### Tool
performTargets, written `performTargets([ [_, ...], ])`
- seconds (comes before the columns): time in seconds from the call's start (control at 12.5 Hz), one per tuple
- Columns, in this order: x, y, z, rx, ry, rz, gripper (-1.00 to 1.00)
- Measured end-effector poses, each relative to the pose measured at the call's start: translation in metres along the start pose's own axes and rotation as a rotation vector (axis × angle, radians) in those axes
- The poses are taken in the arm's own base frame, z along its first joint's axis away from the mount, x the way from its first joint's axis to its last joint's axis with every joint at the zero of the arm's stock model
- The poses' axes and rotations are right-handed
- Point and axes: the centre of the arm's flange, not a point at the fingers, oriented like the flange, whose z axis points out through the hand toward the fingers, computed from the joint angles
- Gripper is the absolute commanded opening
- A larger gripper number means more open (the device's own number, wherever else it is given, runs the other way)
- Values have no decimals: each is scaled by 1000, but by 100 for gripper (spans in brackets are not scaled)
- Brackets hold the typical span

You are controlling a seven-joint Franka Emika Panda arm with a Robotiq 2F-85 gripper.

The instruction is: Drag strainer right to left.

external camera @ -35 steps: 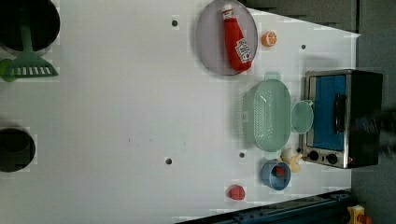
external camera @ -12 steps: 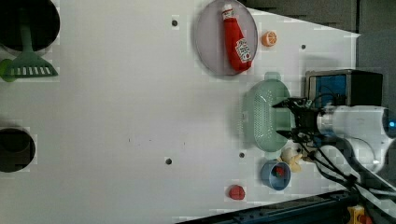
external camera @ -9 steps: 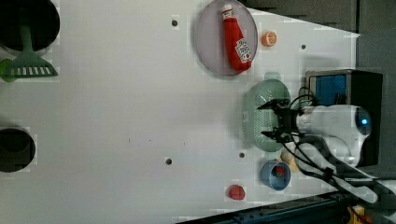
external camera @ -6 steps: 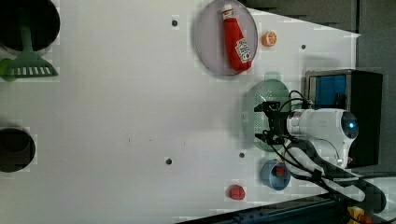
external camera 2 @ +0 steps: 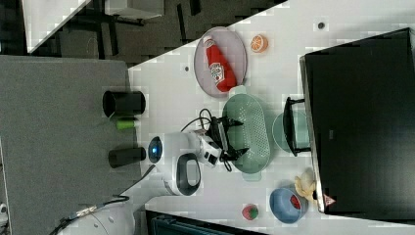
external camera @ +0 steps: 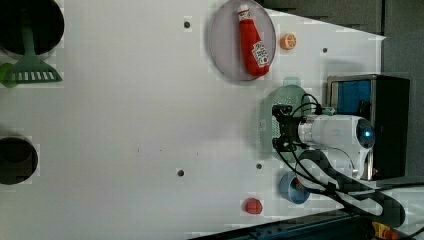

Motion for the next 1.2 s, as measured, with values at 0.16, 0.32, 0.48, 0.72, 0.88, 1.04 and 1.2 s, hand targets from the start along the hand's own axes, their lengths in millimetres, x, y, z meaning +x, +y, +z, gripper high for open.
performTargets([
  [0.16,-15,2,0,0,2,-25,100],
  [0.32,-30,2,1,-3,-4,-1,100],
  [0.48,-43,-6,-5,17,-1,7,100],
  [0.72,-70,-9,-7,22,-5,40,100],
  [0.88,-89,-10,-10,30,-32,111,100],
  [1.04,-115,-7,-13,27,-36,110,100],
  [1.2,-140,0,-8,8,-43,77,100],
])
